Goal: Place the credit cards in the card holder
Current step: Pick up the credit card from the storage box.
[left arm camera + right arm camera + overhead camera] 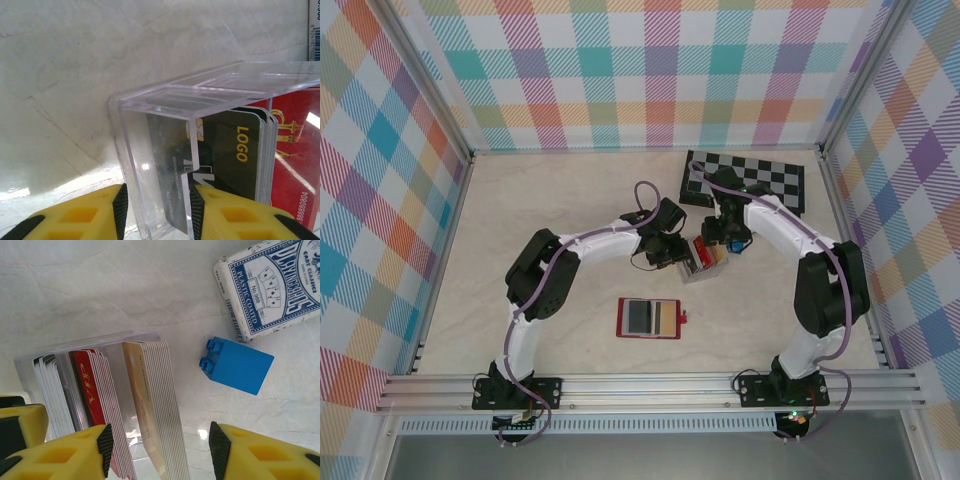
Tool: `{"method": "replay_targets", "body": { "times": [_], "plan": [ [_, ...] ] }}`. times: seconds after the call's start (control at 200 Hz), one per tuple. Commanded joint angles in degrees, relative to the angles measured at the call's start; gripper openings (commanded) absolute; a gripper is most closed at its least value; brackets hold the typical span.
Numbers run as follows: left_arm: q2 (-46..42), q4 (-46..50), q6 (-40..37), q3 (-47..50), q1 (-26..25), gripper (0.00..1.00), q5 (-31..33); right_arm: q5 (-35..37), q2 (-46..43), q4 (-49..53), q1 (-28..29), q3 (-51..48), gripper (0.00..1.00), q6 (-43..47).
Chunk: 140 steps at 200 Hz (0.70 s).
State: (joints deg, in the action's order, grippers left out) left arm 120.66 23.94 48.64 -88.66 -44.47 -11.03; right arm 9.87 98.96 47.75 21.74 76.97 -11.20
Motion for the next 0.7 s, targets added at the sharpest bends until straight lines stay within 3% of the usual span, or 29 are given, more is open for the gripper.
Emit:
{"method": "replay_targets", "body": {
  "times": [0.0,0.43,0.695],
  "plan": [
    [1.0,3.8,-0.1,-0.2,0.6,0.36,1.2,0.8,1.9,1.8,-0.4,2.3,0.55,2.3],
    [0.5,5.0,-1.5,-0.2,0.6,0.33,2.2,7.7,5.6,3.2,-0.3,4.5,0.51,3.9],
    [0.2,4.9,-1.5,-0.3,0.5,0.33,2.2,6.1,3.4,4.2,-0.3,5.5,0.49,4.5]
  ]
}}
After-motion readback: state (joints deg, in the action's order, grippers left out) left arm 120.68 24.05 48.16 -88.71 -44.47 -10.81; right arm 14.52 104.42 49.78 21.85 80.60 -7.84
